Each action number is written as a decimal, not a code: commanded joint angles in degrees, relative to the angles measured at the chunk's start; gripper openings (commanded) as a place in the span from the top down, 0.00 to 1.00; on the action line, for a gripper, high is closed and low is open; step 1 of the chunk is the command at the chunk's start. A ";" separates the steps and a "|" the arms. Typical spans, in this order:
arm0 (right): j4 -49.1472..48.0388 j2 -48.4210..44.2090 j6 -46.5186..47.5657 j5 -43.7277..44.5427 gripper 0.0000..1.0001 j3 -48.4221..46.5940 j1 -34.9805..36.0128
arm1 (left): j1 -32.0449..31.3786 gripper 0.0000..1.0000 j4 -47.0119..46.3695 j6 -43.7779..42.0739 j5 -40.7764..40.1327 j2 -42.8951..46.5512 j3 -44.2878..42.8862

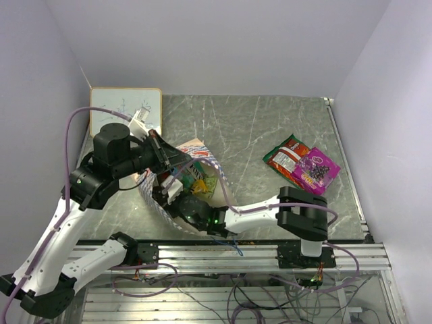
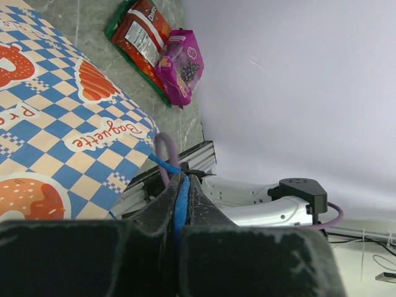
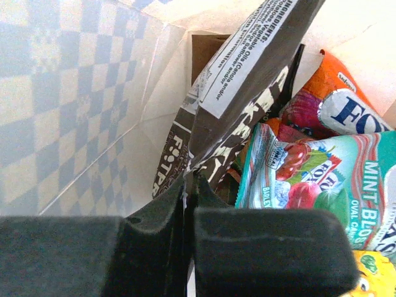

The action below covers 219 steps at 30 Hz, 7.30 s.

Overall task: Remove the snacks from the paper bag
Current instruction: Take out the snack from the paper bag, then place the snack at the center of the board, then take out the snack from the paper bag.

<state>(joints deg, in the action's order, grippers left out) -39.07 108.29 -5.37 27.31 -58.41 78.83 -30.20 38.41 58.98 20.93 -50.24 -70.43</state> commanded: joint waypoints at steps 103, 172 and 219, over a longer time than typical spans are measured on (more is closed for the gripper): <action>57.89 -38.06 -20.56 -32.45 1.00 -12.78 -74.84 | -0.39 0.93 13.85 -8.38 -14.31 -5.65 -13.41; 74.85 -53.17 -15.06 -16.02 0.25 4.17 -80.83 | -0.39 0.93 4.09 -3.13 0.54 -3.19 -6.62; 54.43 -24.50 57.29 -23.42 0.32 -0.91 -2.41 | -0.39 0.93 2.01 -1.05 0.13 -1.59 -5.91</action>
<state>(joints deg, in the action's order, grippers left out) 12.64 80.27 41.39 1.04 -58.48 78.67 -30.22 42.24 57.49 21.10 -53.15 -75.90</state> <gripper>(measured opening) 0.688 0.072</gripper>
